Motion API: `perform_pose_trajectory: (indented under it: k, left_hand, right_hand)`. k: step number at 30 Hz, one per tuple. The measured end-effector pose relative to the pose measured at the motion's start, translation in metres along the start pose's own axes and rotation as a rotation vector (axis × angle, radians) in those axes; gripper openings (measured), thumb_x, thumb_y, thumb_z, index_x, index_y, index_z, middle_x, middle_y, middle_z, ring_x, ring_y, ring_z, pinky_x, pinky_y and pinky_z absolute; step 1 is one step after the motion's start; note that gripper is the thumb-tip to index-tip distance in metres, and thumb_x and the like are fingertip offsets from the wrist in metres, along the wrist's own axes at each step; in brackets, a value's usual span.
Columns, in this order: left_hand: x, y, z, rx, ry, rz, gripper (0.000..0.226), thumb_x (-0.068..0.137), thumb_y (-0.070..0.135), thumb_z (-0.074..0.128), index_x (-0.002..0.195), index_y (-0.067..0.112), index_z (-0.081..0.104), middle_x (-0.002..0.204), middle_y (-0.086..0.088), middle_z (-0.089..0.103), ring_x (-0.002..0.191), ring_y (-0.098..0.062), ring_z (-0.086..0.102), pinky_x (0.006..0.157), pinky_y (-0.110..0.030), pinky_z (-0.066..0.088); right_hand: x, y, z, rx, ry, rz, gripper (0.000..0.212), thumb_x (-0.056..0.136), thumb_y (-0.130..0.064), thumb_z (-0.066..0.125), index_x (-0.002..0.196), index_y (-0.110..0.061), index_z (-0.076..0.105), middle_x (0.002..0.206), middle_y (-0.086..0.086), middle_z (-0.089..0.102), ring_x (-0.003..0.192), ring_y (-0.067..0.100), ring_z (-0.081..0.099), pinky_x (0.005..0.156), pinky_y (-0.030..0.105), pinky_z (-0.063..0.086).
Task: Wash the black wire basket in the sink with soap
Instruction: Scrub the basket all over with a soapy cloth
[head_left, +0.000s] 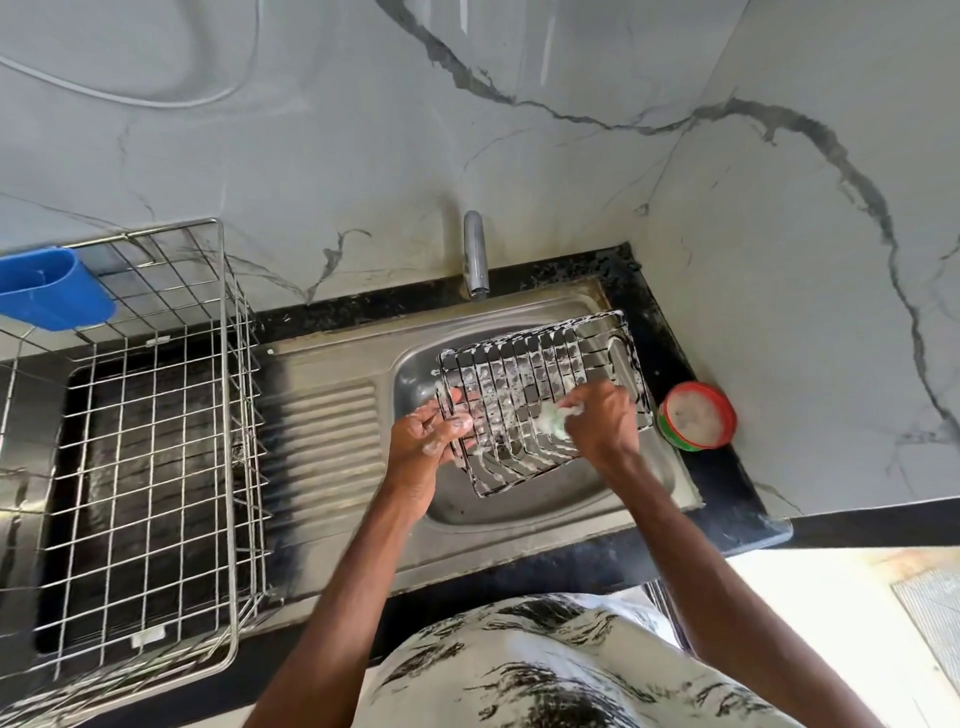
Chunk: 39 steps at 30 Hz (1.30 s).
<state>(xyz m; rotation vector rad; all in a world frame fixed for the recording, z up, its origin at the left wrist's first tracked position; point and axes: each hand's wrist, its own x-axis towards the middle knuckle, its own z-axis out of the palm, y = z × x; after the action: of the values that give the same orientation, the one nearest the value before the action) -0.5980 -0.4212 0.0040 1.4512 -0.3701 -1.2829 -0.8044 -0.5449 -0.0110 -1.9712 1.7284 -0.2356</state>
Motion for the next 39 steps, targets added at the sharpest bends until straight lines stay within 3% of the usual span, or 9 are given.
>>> perform_pose_trajectory:
  k: [5, 9, 13, 16, 22, 26, 30, 34, 39]
  left_hand:
    - [-0.007, 0.003, 0.011, 0.068, -0.017, 0.002, 0.12, 0.04, 0.051, 0.077, 0.145, 0.001, 0.045, 0.137, -0.013, 0.062, 0.101, -0.01, 0.064, 0.071, -0.027, 0.046]
    - [-0.007, 0.002, 0.011, 0.065, -0.011, -0.011, 0.111, 0.044, 0.05, 0.083, 0.14, 0.005, 0.05, 0.136, -0.014, 0.066, 0.111, -0.022, 0.067, 0.072, -0.028, 0.049]
    - [-0.01, 0.008, 0.012, 0.054, 0.008, -0.024, 0.106, 0.041, 0.05, 0.078, 0.134, 0.011, 0.047, 0.112, 0.002, 0.073, 0.098, -0.011, 0.064, 0.072, -0.027, 0.045]
    - [-0.007, 0.009, 0.01, 0.036, 0.005, -0.008, 0.109, 0.04, 0.05, 0.077, 0.136, 0.01, 0.047, 0.115, -0.003, 0.07, 0.095, -0.008, 0.062, 0.07, -0.026, 0.043]
    - [-0.003, 0.005, 0.013, 0.101, -0.103, 0.077, 0.047, 0.05, 0.034, 0.082, 0.091, 0.015, 0.069, 0.074, 0.008, 0.075, 0.066, 0.001, 0.066, 0.061, -0.013, 0.048]
    - [0.001, 0.004, 0.007, 0.124, -0.123, 0.08, 0.047, 0.056, 0.031, 0.085, 0.099, 0.014, 0.073, 0.093, -0.002, 0.08, 0.084, -0.008, 0.073, 0.072, -0.019, 0.056]
    - [0.002, 0.003, 0.006, 0.119, -0.066, 0.029, 0.073, 0.045, 0.045, 0.083, 0.11, 0.022, 0.058, 0.137, -0.026, 0.063, 0.127, -0.031, 0.061, 0.11, -0.056, 0.044]
    - [0.007, -0.004, 0.005, 0.129, -0.045, 0.012, 0.073, 0.049, 0.049, 0.082, 0.112, 0.019, 0.063, 0.138, -0.022, 0.064, 0.13, -0.033, 0.061, 0.093, -0.055, 0.056]
    - [0.009, -0.011, 0.0, 0.096, -0.06, 0.021, 0.095, 0.051, 0.051, 0.079, 0.131, 0.004, 0.06, 0.115, -0.007, 0.078, 0.088, -0.011, 0.071, 0.058, -0.022, 0.047]
  right_hand:
    - [0.012, 0.013, 0.0, -0.119, 0.13, 0.132, 0.022, 0.085, -0.002, 0.054, 0.1, -0.005, 0.069, 0.093, 0.014, 0.071, 0.077, 0.024, 0.068, 0.066, 0.037, 0.06]
    - [0.011, 0.004, 0.002, -0.034, 0.157, 0.172, 0.022, 0.084, 0.006, 0.051, 0.098, 0.006, 0.068, 0.09, 0.019, 0.072, 0.068, 0.023, 0.066, 0.048, 0.023, 0.041]
    - [-0.003, -0.016, 0.012, 0.048, 0.098, 0.08, 0.025, 0.089, 0.002, 0.052, 0.112, 0.008, 0.062, 0.111, 0.025, 0.067, 0.087, 0.03, 0.064, 0.069, 0.031, 0.047]
    - [-0.011, -0.032, 0.016, 0.041, 0.08, -0.018, 0.018, 0.097, -0.001, 0.048, 0.099, -0.002, 0.065, 0.085, 0.011, 0.071, 0.056, 0.015, 0.051, 0.047, 0.021, 0.038]
    - [-0.044, -0.078, 0.032, 0.35, 0.05, -0.396, 0.02, 0.087, 0.007, 0.054, 0.097, 0.005, 0.071, 0.088, 0.007, 0.07, 0.061, 0.012, 0.063, 0.048, 0.021, 0.05]
    - [-0.041, -0.078, 0.025, 0.308, -0.012, -0.454, 0.02, 0.083, 0.014, 0.06, 0.091, 0.001, 0.074, 0.092, 0.008, 0.074, 0.062, 0.0, 0.064, 0.046, 0.021, 0.054]
    - [-0.018, -0.049, 0.017, 0.202, 0.155, -0.316, 0.025, 0.084, 0.016, 0.054, 0.094, 0.002, 0.073, 0.094, 0.007, 0.072, 0.054, -0.005, 0.055, 0.037, 0.01, 0.04]
    - [0.001, -0.02, 0.007, 0.209, 0.255, -0.123, 0.025, 0.081, 0.018, 0.048, 0.089, 0.004, 0.067, 0.074, 0.019, 0.069, 0.039, 0.007, 0.043, 0.032, 0.018, 0.03]
    - [0.009, -0.003, -0.003, 0.081, 0.224, 0.142, 0.022, 0.097, 0.001, 0.053, 0.117, 0.008, 0.06, 0.116, 0.022, 0.066, 0.102, 0.031, 0.063, 0.099, 0.043, 0.05]
